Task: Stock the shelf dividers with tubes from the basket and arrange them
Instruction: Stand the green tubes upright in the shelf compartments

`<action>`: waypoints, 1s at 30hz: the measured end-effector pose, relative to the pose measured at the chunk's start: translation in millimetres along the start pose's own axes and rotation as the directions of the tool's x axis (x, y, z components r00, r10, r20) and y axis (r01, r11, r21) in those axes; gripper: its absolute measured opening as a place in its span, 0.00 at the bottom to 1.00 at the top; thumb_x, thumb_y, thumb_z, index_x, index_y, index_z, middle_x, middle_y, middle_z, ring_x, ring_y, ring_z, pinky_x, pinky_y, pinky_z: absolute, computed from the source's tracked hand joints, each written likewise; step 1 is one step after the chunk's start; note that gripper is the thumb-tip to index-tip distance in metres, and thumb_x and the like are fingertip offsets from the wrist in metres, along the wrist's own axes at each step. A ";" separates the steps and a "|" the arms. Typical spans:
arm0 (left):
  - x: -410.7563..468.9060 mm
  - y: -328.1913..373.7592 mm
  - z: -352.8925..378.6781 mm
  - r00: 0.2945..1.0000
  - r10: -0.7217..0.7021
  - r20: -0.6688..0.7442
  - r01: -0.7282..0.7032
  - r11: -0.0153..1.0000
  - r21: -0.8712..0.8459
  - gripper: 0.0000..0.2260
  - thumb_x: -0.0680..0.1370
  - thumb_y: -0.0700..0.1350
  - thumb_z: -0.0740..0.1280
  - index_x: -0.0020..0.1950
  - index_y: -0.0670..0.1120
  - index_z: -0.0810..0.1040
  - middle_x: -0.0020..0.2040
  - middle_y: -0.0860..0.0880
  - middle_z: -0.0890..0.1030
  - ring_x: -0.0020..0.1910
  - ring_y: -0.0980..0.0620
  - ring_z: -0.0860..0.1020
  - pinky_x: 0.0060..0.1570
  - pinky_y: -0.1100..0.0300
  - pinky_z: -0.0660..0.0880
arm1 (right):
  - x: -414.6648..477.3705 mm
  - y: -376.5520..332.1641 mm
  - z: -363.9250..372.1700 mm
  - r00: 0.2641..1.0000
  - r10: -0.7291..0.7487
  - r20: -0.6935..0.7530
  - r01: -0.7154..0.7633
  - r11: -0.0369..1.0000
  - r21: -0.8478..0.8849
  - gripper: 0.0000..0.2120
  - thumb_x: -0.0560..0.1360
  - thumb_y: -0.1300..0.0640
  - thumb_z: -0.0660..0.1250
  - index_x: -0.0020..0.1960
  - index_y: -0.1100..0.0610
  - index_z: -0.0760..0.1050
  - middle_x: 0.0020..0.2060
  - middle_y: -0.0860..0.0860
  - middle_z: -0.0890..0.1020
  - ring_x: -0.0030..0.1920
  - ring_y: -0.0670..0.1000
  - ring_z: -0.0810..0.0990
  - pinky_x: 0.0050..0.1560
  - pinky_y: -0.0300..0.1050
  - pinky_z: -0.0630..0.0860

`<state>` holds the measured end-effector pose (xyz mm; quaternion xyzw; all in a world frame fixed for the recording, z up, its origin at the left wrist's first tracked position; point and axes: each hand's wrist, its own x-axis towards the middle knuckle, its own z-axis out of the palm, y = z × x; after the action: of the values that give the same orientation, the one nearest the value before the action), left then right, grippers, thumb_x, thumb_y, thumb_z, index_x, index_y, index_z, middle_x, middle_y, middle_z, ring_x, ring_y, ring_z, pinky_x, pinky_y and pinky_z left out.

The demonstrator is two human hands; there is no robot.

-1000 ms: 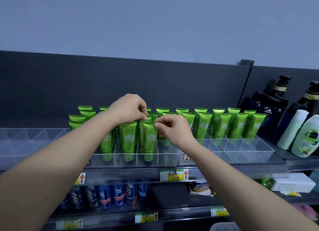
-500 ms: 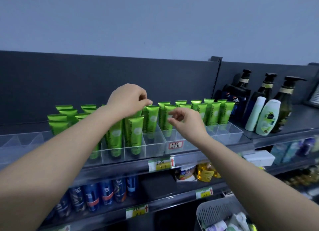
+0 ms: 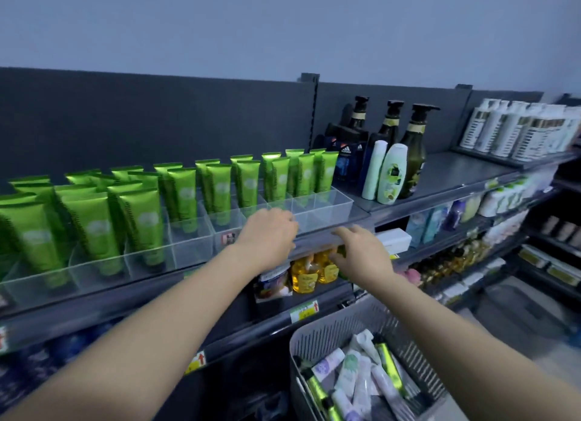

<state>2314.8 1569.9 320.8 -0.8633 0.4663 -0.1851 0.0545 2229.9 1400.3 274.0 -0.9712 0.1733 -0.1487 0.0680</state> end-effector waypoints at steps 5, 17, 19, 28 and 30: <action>4.2 43.8 40.6 0.997 -0.006 0.076 0.011 0.998 -0.069 0.12 0.78 0.50 0.63 0.59 0.46 0.75 0.57 0.48 0.76 0.58 0.45 0.74 0.51 0.52 0.72 | -27.0 46.4 22.4 0.991 0.026 0.128 -0.017 0.997 -0.069 0.24 0.74 0.48 0.67 0.68 0.52 0.68 0.59 0.54 0.74 0.61 0.58 0.72 0.54 0.49 0.72; -14.3 163.4 142.3 0.896 -0.004 0.445 0.086 0.983 -0.165 0.12 0.78 0.49 0.63 0.59 0.45 0.76 0.57 0.46 0.75 0.59 0.44 0.73 0.55 0.51 0.72 | -94.8 159.9 102.4 0.880 0.075 0.469 -0.023 0.993 -0.115 0.24 0.74 0.47 0.66 0.67 0.54 0.68 0.63 0.56 0.72 0.63 0.59 0.70 0.58 0.52 0.71; -19.2 174.1 158.3 0.868 0.020 0.496 0.070 0.984 -0.161 0.12 0.78 0.49 0.63 0.59 0.46 0.76 0.57 0.47 0.76 0.59 0.45 0.73 0.55 0.52 0.71 | -102.5 168.7 114.7 0.856 0.083 0.510 -0.030 0.993 -0.112 0.24 0.75 0.47 0.67 0.67 0.55 0.68 0.62 0.57 0.72 0.63 0.60 0.70 0.58 0.52 0.71; -28.2 209.0 235.6 0.708 0.139 0.692 -0.027 0.985 -0.170 0.11 0.76 0.42 0.64 0.58 0.44 0.76 0.56 0.45 0.77 0.56 0.44 0.75 0.53 0.52 0.71 | -112.5 197.7 168.6 0.742 0.133 0.657 -0.073 0.990 -0.118 0.22 0.75 0.48 0.65 0.67 0.53 0.69 0.61 0.56 0.73 0.61 0.59 0.72 0.57 0.52 0.74; -28.3 215.2 253.1 0.644 0.171 0.745 -0.061 0.983 -0.173 0.11 0.76 0.42 0.63 0.58 0.44 0.76 0.57 0.44 0.77 0.56 0.44 0.75 0.53 0.53 0.70 | -110.8 202.3 180.1 0.720 0.143 0.679 -0.082 0.989 -0.122 0.22 0.76 0.49 0.65 0.67 0.53 0.69 0.61 0.56 0.73 0.62 0.59 0.72 0.58 0.52 0.73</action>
<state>2225.7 1453.1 21.6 -0.8316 0.4665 0.2267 0.1985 2122.9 1266.1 37.0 -0.9470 0.2008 0.2319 0.0958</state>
